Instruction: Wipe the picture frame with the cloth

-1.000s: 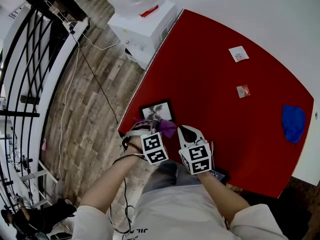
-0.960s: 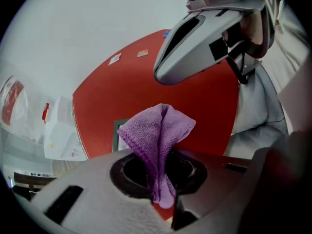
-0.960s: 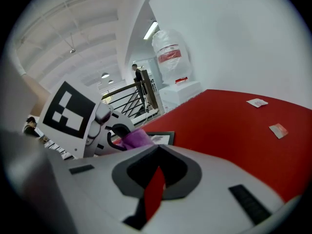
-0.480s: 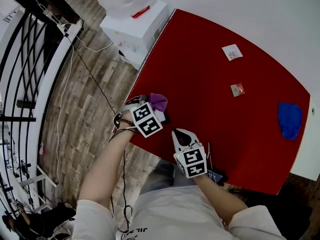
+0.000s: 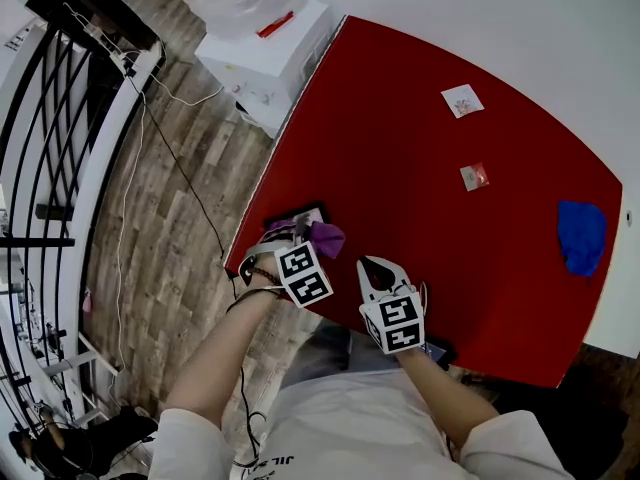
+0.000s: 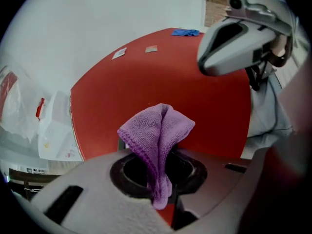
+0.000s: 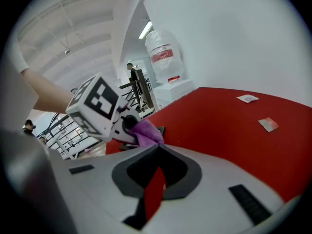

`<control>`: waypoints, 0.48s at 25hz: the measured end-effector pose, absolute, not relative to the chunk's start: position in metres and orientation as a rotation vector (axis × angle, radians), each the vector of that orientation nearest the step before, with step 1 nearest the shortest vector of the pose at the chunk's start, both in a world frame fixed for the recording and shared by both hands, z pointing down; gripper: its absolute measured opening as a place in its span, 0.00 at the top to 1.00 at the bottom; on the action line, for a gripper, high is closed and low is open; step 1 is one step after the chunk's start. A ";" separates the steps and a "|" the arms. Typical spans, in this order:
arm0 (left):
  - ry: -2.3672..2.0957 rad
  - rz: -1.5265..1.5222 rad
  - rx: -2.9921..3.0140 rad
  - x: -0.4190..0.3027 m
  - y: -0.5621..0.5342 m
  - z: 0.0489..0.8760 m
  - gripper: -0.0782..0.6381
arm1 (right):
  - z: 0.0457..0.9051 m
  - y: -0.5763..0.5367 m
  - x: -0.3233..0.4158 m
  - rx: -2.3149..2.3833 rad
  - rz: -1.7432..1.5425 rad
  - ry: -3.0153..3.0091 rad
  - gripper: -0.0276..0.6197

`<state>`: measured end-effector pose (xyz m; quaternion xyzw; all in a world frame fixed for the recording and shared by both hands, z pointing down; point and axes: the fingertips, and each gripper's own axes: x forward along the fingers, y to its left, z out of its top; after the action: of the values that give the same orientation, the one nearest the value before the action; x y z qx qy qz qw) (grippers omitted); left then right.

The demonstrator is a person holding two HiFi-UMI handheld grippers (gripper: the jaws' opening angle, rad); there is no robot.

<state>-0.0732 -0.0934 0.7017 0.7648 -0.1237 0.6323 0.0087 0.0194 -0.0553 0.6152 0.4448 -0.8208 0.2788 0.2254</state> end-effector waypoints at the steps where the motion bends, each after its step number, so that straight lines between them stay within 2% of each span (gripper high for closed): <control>1: -0.379 1.984 2.393 -0.074 -0.086 0.703 0.80 | 0.616 -0.056 0.022 1.230 0.768 -2.261 0.95; 6: -0.375 2.008 2.400 -0.074 -0.082 0.702 0.80 | 0.617 -0.058 0.024 1.236 0.767 -2.260 0.95; 12: -0.471 1.974 2.386 -0.073 -0.139 0.685 0.80 | 0.616 -0.052 0.019 1.225 0.773 -2.265 0.95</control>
<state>-0.0732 -0.1389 0.6848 0.7616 -0.1503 0.6303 0.0046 0.0188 -0.0516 0.6157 0.4441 -0.8209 0.2800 0.2247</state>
